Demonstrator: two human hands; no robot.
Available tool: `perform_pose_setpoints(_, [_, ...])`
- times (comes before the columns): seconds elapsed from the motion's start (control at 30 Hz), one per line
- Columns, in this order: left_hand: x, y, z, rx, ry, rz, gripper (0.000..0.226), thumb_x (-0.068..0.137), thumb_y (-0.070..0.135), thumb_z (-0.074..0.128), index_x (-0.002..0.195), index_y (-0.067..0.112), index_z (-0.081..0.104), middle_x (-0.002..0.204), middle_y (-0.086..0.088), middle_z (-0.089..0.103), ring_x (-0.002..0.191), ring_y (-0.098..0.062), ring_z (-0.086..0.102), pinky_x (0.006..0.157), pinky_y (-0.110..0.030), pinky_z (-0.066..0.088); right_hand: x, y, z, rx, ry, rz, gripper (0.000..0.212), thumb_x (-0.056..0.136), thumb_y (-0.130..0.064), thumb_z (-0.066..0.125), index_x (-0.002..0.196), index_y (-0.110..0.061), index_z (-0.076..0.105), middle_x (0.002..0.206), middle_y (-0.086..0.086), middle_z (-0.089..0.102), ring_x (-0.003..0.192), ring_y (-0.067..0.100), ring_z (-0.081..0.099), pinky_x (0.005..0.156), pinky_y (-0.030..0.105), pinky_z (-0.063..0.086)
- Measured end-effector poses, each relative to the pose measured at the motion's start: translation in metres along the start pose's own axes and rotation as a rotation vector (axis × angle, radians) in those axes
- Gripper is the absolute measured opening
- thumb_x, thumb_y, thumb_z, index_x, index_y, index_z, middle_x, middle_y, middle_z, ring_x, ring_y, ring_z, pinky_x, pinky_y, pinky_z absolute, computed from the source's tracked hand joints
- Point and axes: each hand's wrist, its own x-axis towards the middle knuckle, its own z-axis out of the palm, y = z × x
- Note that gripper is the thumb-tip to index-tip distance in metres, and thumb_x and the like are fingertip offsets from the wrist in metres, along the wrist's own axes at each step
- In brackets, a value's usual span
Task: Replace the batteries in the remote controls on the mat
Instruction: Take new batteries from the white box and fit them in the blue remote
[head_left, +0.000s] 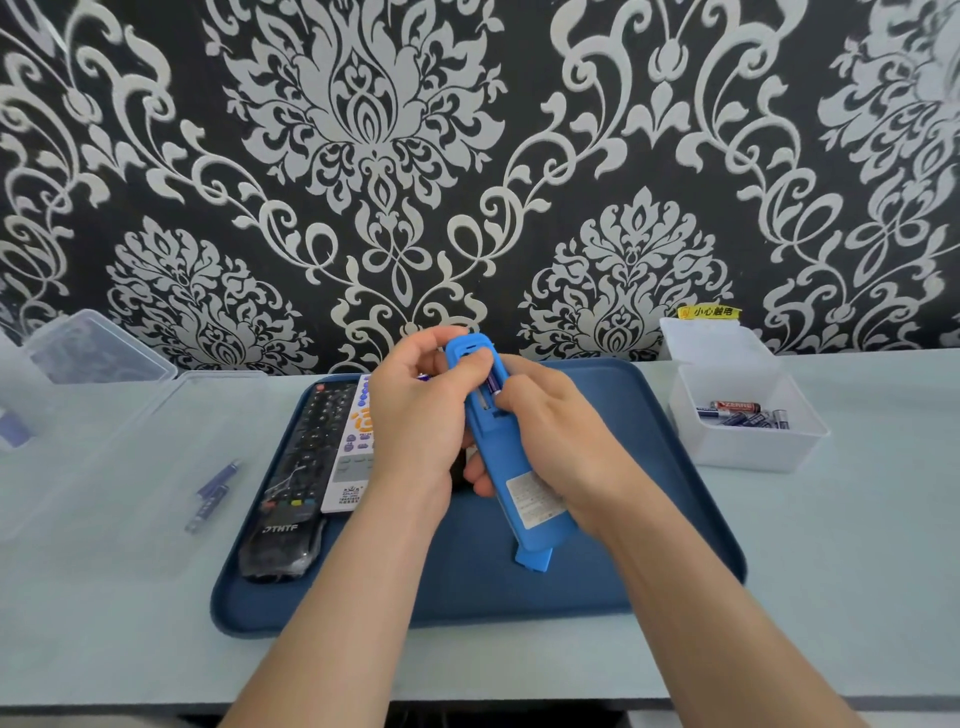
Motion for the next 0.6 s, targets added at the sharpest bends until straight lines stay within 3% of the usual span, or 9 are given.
perform_pose_setpoints(0.1, [0.006, -0.002, -0.003, 0.028, -0.096, -0.047, 0.010, 0.089, 0.016, 0.064, 0.098, 0.014, 0.065, 0.079, -0.007, 0.055, 0.052, -0.014, 0.047, 0.040, -0.026, 0.037, 0.001, 0.000, -0.003, 0.015, 0.032, 0.006, 0.033, 0.096, -0.008, 0.030, 0.101, -0.010, 0.062, 0.072, 0.011, 0.064, 0.056, 0.024, 0.061, 0.053, 0.035, 0.054])
perform_pose_setpoints(0.17, [0.008, -0.003, -0.006, -0.102, -0.166, -0.151, 0.015, 0.091, 0.015, 0.055, 0.103, 0.008, 0.062, 0.075, -0.004, 0.055, 0.055, -0.013, 0.044, 0.045, -0.026, 0.035, 0.000, -0.001, -0.005, 0.057, 0.073, 0.027, 0.033, 0.095, -0.007, 0.031, 0.102, -0.011, 0.063, 0.070, 0.009, 0.067, 0.056, 0.025, 0.060, 0.054, 0.035, 0.054])
perform_pose_setpoints(0.3, [0.012, -0.004, -0.015, -0.421, -0.164, -0.280, 0.043, 0.085, -0.015, 0.030, 0.113, 0.005, 0.055, 0.100, -0.016, 0.062, 0.080, -0.020, 0.062, 0.065, -0.030, 0.052, 0.001, -0.002, -0.011, 0.241, 0.132, 0.115, 0.024, 0.096, -0.012, 0.040, 0.107, -0.007, 0.061, 0.075, 0.016, 0.068, 0.055, 0.027, 0.058, 0.053, 0.034, 0.053])
perform_pose_setpoints(0.4, [0.011, -0.005, -0.019, -0.546, -0.190, -0.274, 0.031, 0.095, -0.011, 0.033, 0.115, 0.002, 0.053, 0.108, -0.024, 0.067, 0.100, -0.027, 0.069, 0.084, -0.033, 0.057, 0.002, 0.000, -0.015, 0.292, 0.170, 0.140, 0.019, 0.094, -0.015, 0.053, 0.110, -0.009, 0.061, 0.082, 0.015, 0.073, 0.059, 0.024, 0.063, 0.058, 0.035, 0.057])
perform_pose_setpoints(0.6, [0.007, -0.007, -0.016, -0.435, -0.245, -0.175, 0.021, 0.100, 0.006, 0.039, 0.108, 0.004, 0.059, 0.113, -0.014, 0.070, 0.109, -0.023, 0.066, 0.087, -0.035, 0.055, 0.003, 0.005, -0.014, 0.324, 0.176, 0.077, 0.036, 0.083, -0.008, 0.075, 0.116, -0.004, 0.059, 0.082, 0.013, 0.071, 0.064, 0.022, 0.067, 0.061, 0.032, 0.057])
